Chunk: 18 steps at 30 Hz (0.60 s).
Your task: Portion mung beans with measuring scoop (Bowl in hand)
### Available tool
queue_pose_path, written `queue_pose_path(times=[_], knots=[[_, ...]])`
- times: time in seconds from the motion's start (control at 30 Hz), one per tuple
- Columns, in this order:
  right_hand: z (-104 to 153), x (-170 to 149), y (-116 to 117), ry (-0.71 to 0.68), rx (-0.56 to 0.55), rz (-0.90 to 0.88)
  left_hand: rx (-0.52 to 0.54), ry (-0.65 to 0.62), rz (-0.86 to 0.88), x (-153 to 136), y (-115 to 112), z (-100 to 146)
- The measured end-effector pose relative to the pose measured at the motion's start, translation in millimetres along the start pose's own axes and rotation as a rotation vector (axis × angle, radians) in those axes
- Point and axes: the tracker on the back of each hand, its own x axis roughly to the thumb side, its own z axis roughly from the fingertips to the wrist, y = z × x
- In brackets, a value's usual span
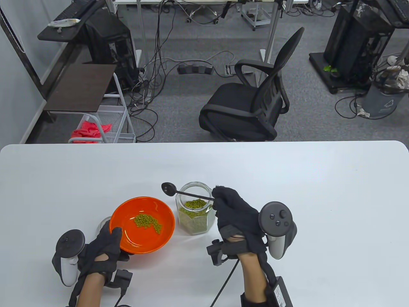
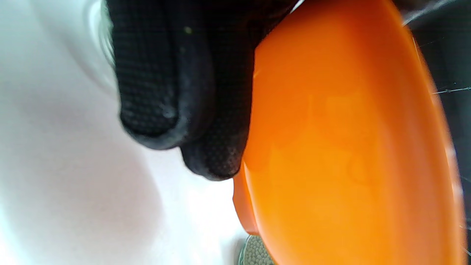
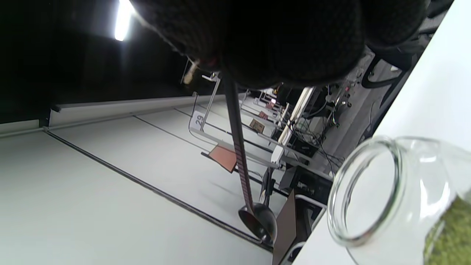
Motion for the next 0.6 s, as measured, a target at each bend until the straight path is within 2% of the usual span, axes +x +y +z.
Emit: queue_pose_path(times=[0.17, 0.3, 0.5, 0.6], knots=[[1.8, 1.9, -14.1, -0.002, -0.088, 0.092, 0.002, -0.001, -0.003, 0.0, 0.2, 0.0], [3.6, 4.1, -16.5, -0.005, -0.119, 0.166, 0.003, -0.002, -0.004, 0.1, 0.4, 0.1], [3.9, 7.0, -8.2, -0.008, -0.138, 0.298, 0.011, -0.009, -0.007, 0.8, 1.5, 0.1], [4.6, 9.1, 5.3, -0.014, -0.151, 0.421, 0.010, -0.012, -0.009, 1.0, 1.8, -0.4]])
